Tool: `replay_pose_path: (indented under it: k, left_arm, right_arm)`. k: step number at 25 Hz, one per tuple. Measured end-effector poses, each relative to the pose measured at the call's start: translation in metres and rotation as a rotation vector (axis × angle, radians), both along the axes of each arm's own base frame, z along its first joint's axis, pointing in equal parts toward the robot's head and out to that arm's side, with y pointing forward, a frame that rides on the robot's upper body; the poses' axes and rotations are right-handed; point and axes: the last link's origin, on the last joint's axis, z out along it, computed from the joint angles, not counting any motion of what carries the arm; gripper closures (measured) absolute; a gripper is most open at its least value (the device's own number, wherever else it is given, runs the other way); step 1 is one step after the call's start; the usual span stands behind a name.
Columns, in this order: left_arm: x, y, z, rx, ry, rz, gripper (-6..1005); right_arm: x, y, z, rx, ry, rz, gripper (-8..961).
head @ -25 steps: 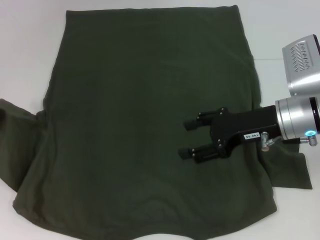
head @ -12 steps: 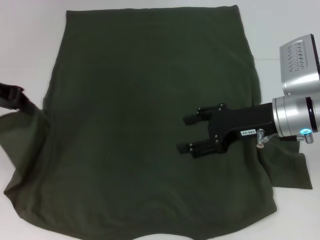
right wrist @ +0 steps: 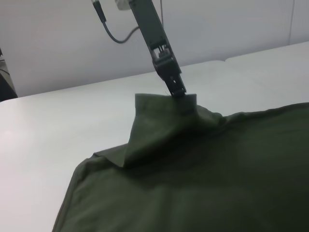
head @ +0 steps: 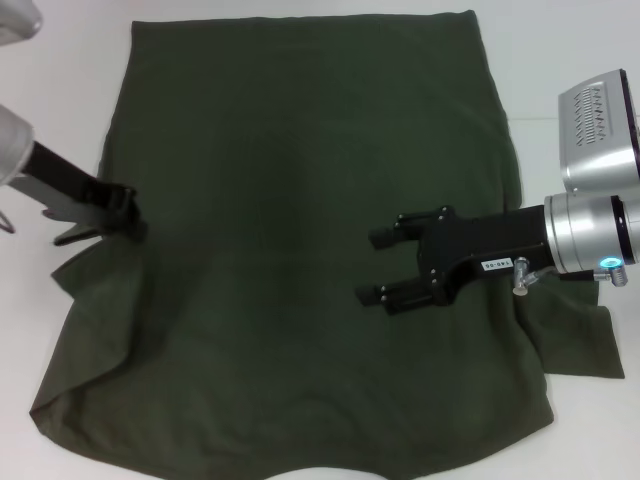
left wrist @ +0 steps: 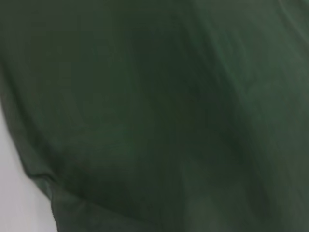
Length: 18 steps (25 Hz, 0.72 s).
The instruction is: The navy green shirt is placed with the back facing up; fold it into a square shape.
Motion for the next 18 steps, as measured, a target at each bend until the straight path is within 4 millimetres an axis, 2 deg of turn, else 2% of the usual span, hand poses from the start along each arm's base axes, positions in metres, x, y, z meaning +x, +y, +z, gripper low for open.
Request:
replay_pose_path:
  k: [12, 17, 18]
  left_arm:
    - [0.007, 0.002, -0.049, -0.001, -0.026, 0.029, 972]
    - [0.016, 0.002, -0.065, 0.010, -0.065, 0.010, 793]
    - [0.018, 0.002, -0.065, 0.014, -0.074, 0.003, 723]
  right_arm:
    - [0.001, 0.001, 0.001, 0.001, -0.005, -0.007, 103]
    - [0.001, 0.001, 0.002, 0.002, -0.006, -0.010, 104]
    - [0.001, 0.001, 0.002, 0.002, -0.006, -0.010, 104]
